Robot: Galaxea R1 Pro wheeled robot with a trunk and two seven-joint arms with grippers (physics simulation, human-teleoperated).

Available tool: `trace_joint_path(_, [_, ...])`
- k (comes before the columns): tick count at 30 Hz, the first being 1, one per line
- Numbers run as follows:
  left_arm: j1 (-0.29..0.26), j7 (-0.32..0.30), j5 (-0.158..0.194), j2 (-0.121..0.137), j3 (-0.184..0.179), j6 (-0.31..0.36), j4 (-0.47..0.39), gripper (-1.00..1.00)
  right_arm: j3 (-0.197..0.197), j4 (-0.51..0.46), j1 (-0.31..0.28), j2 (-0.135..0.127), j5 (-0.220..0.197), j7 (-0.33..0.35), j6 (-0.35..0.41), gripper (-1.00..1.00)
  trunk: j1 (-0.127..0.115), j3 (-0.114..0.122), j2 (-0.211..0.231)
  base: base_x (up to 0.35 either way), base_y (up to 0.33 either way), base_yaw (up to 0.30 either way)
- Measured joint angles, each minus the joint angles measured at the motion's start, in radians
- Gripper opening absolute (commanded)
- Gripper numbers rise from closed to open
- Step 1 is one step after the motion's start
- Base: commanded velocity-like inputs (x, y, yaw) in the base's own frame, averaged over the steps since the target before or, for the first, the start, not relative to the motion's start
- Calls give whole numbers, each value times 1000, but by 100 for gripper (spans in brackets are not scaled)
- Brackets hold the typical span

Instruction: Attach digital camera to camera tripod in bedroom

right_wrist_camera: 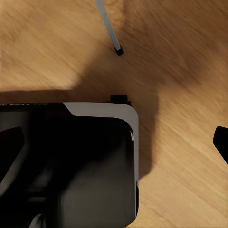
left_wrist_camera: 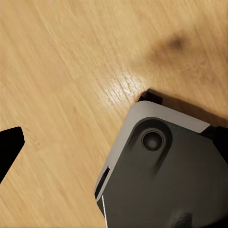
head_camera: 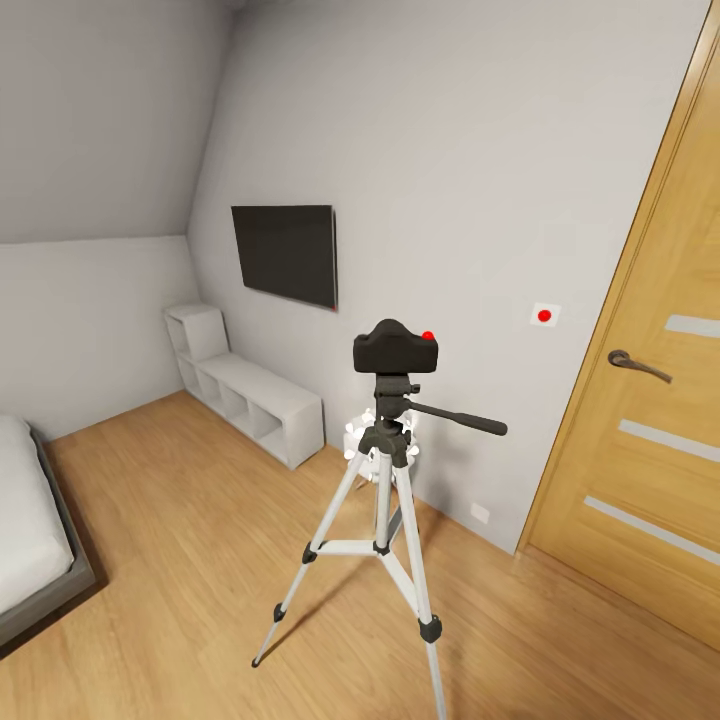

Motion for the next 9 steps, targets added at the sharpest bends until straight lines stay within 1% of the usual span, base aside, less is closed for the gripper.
trace_joint_path(9, [0,0,0,0,0,0,0,100,0,0,0,-1,2,0,0,100,0,0,0,0,0,0])
